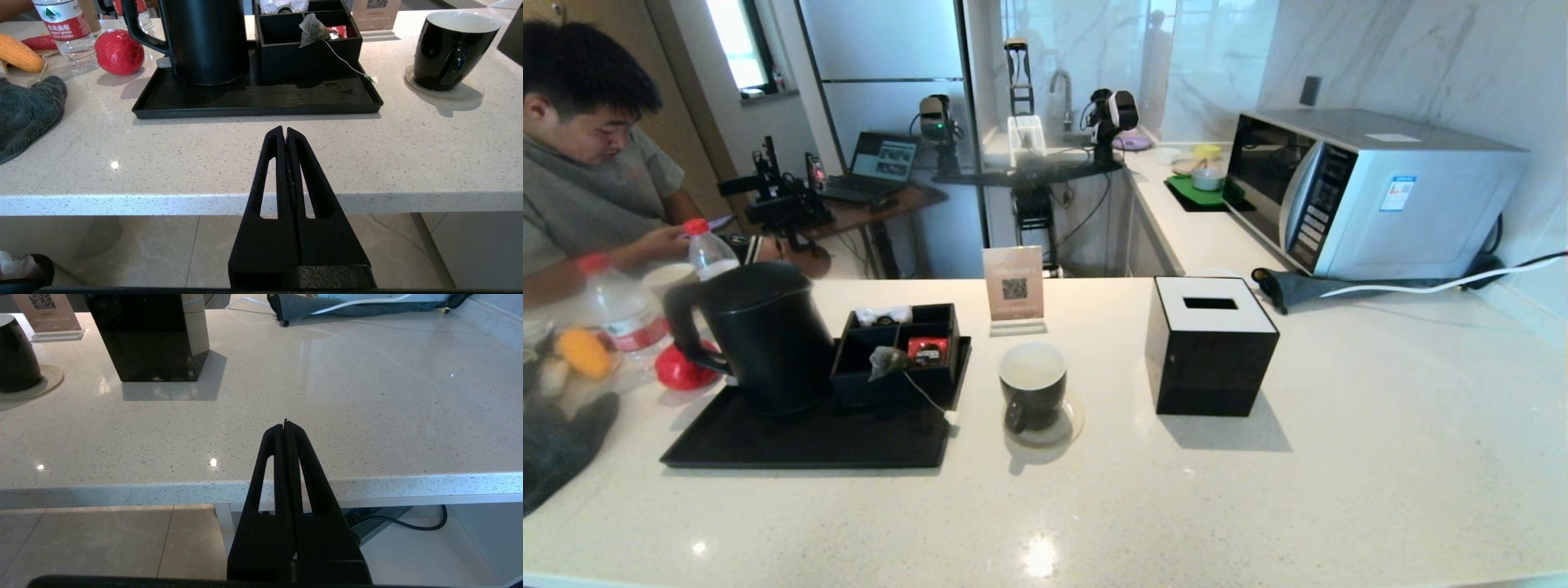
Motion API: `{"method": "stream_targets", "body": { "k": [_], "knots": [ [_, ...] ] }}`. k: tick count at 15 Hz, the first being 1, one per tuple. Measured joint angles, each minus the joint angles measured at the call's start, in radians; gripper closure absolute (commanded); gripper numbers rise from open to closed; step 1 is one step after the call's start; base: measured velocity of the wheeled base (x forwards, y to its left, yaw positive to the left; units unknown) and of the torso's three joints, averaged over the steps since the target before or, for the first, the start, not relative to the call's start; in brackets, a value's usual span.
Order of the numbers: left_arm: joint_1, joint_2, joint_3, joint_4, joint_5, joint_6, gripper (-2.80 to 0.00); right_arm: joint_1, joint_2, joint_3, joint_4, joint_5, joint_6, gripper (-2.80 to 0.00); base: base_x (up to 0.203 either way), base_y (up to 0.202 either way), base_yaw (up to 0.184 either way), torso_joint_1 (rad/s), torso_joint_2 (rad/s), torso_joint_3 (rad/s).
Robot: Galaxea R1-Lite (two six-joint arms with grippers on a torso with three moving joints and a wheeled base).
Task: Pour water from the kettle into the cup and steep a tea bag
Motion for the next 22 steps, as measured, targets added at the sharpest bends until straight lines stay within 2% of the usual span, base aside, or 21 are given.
{"method": "stream_targets", "body": {
  "k": [22],
  "knots": [
    [0.0,0.0,-0.001,-0.001,0.001,0.003,0.0,0.0,0.0,0.0,0.0,0.0,0.0,0.0,0.0,0.0,0.0,0.0,0.0,0.0]
  ]
}}
